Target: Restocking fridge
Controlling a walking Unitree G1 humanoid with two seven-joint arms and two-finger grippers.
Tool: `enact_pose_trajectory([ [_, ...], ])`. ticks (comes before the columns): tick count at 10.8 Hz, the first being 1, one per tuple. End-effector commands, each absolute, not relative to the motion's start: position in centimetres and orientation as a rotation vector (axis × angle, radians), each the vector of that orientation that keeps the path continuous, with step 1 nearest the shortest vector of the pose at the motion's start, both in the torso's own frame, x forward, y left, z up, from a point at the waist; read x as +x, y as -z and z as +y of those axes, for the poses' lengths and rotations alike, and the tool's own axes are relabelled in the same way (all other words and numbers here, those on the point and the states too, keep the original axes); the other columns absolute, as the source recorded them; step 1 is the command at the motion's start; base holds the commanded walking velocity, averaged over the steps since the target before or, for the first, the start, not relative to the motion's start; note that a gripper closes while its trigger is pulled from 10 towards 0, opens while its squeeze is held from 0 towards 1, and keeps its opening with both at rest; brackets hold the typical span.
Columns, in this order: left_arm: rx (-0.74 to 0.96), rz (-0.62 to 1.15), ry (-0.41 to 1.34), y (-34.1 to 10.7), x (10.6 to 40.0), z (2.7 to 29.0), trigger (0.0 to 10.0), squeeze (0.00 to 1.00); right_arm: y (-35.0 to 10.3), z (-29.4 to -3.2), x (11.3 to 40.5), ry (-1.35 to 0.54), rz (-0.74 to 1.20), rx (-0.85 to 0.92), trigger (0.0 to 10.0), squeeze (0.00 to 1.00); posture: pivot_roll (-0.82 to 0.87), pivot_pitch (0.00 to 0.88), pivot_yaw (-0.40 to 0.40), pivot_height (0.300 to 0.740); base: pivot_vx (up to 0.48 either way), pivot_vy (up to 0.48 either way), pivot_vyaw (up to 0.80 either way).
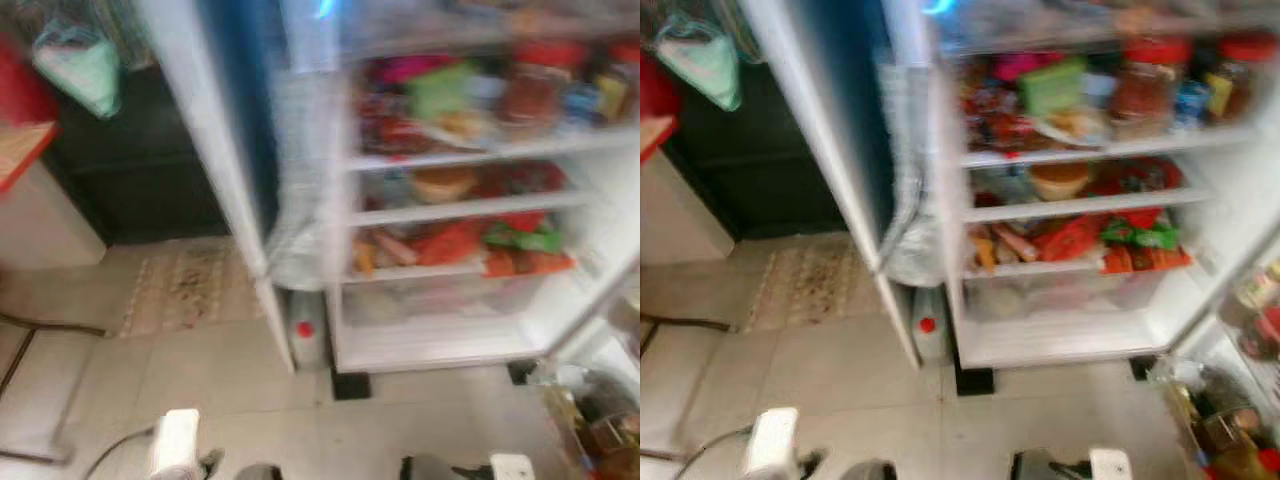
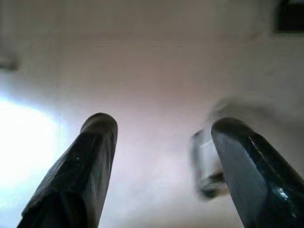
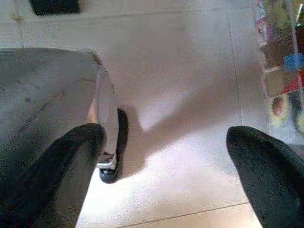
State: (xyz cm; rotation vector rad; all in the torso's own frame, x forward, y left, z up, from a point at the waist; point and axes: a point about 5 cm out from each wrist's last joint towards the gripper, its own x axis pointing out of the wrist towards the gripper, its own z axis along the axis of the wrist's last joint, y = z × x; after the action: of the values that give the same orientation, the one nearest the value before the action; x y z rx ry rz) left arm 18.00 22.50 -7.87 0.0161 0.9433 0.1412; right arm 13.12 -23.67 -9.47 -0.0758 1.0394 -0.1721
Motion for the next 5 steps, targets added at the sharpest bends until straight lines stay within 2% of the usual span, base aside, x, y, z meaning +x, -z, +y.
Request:
enact_pose_trajectory([
  [1,-0.006,0.967,-0.147,8.1,17.62,22.45,10.0,0.0,9.81,-22.43,12.95,0.136,1.047,-0.044,10.0,0.0,-0.12,0.047,0.121,0.65,0.0,0.0,0.0],
  [2,-0.024,0.968,-0.158,8.16,17.34,22.69,10.0,0.0,9.75,-22.38,13.03,0.139,1.029,-0.035,10.0,0.0,-0.12,0.04,0.126,0.65,0.0,0.0,0.0],
  [5,-0.041,0.969,-0.162,8.18,17.33,22.64,10.0,0.0,9.83,-22.13,12.94,0.138,1.028,-0.017,10.0,0.0,-0.13,0.008,0.135,0.705,0.0,0.0,0.0],
])
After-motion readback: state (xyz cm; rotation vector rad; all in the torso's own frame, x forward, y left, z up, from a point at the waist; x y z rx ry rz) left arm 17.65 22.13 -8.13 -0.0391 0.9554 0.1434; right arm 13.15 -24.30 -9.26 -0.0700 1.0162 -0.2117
